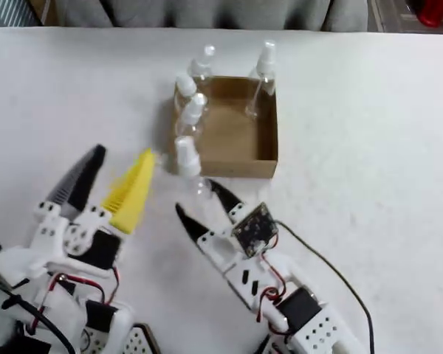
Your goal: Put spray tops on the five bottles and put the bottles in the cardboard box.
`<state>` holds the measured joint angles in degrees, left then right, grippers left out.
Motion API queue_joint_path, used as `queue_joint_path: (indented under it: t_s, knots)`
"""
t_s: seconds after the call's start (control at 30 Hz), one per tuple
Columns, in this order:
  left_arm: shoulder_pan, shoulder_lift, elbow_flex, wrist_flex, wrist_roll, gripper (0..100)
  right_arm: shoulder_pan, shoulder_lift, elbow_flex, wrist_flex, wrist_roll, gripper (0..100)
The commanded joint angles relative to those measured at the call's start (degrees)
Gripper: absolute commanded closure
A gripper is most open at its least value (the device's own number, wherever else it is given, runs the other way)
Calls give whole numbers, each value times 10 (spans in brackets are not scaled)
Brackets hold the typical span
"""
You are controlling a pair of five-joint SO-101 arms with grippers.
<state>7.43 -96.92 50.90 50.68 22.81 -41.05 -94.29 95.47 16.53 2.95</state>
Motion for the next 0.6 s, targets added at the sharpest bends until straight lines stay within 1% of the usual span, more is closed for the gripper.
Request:
queue_joint_path:
  t_s: [0.0,0.03,0.1,0.17,0.27,0.43,0.5,0.57]
  knots:
    - [-39,0,-14,3,-9,978,30,-5,-36,-3,-25,983]
    - [-41,0,-8,4,-10,985,34,-3,-40,-3,-33,983]
    - [-38,0,9,5,-10,953,36,-3,-46,-3,-36,983]
    - [-36,0,26,5,-10,978,36,-3,-50,-6,-37,983]
    - [-15,0,60,5,-12,978,44,-2,-56,-38,-38,983]
    - [66,-21,115,18,-66,978,76,12,-67,-97,-39,984]
    - [106,-62,136,36,-86,978,87,49,-93,-102,-40,984]
    - [147,-94,149,59,-114,978,95,103,-132,-106,-61,984]
